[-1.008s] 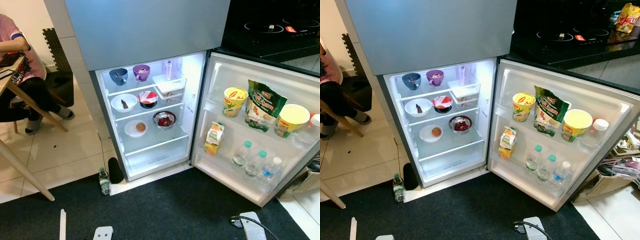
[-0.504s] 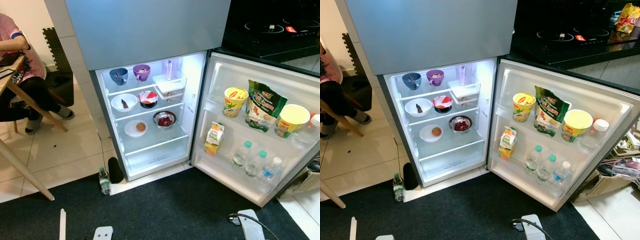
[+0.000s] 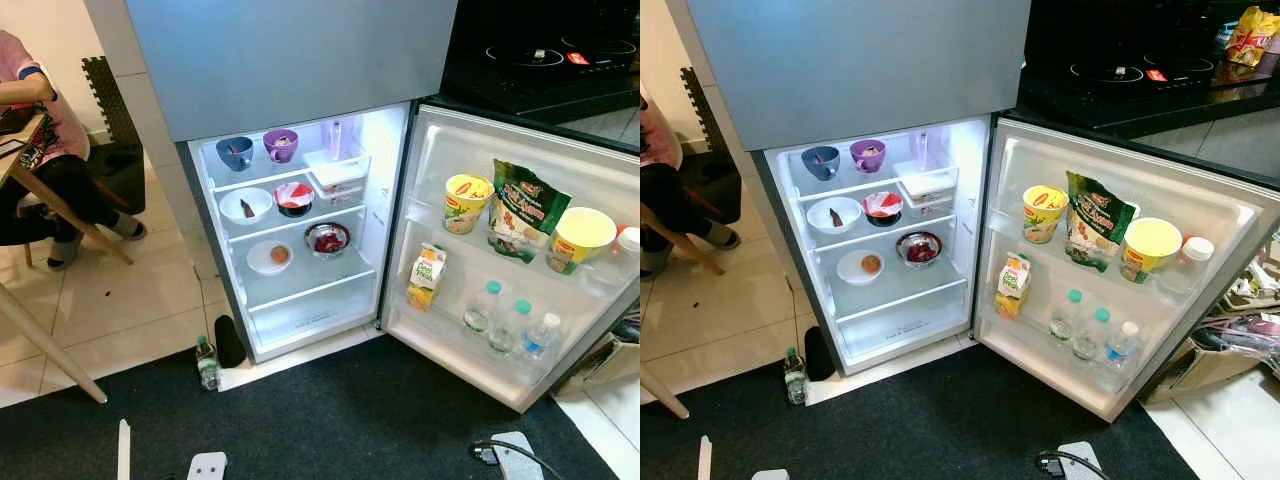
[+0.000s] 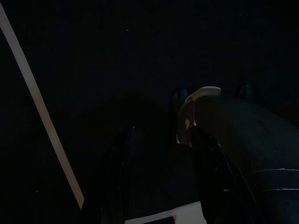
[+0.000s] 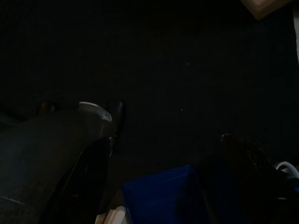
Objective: Restocking fridge
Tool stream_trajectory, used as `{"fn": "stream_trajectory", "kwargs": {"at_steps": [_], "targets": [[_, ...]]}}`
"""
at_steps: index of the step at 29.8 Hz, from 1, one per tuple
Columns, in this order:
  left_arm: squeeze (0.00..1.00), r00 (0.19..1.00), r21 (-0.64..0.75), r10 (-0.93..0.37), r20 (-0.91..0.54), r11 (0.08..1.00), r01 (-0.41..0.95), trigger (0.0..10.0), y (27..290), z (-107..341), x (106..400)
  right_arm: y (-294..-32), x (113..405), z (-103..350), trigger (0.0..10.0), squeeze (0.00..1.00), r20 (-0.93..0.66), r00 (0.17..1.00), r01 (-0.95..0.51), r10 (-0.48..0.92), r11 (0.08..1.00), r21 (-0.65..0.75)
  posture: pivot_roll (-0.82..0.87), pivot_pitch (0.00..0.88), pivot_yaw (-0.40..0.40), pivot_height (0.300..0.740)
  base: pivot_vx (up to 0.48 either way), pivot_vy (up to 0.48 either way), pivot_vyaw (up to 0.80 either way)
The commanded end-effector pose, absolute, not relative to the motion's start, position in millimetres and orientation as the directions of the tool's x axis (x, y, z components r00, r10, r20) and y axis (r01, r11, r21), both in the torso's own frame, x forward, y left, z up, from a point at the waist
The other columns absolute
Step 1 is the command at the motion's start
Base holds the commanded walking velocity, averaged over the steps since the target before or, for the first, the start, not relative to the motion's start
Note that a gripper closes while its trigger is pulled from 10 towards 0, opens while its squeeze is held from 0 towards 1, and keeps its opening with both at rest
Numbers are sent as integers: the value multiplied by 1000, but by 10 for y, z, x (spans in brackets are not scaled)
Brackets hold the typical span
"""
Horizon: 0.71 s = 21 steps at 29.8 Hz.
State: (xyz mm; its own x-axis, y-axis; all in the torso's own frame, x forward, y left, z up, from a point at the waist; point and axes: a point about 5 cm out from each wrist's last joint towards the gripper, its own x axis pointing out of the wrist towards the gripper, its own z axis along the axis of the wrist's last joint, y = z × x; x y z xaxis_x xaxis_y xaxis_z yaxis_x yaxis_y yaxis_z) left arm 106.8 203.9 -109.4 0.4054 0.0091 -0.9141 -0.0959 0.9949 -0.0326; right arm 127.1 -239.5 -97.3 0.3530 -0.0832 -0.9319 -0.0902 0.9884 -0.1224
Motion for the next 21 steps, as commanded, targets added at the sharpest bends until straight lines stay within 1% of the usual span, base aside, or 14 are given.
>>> {"fn": "stream_trajectory", "kwargs": {"at_steps": [1,9,21], "targets": [[0,396,-52,-8,-918,994,-101,10000,1989,-1107,1052,-2331,1310,-977,10000,0,-928,366,-94,-73,989,-115,-24,0,7,740,0,0,0],[0,396,-73,-24,-918,991,-109,10000,1977,-1110,1042,-2201,1401,-977,10000,0,-924,377,-101,-58,990,-103,-29,0,0,740,0,0,0],[0,382,-93,-42,-923,989,-115,10000,1920,-1126,1014,-2218,1490,-940,10000,0,-914,402,-66,-50,994,-84,-50,0,-6,740,0,0,0]]}}
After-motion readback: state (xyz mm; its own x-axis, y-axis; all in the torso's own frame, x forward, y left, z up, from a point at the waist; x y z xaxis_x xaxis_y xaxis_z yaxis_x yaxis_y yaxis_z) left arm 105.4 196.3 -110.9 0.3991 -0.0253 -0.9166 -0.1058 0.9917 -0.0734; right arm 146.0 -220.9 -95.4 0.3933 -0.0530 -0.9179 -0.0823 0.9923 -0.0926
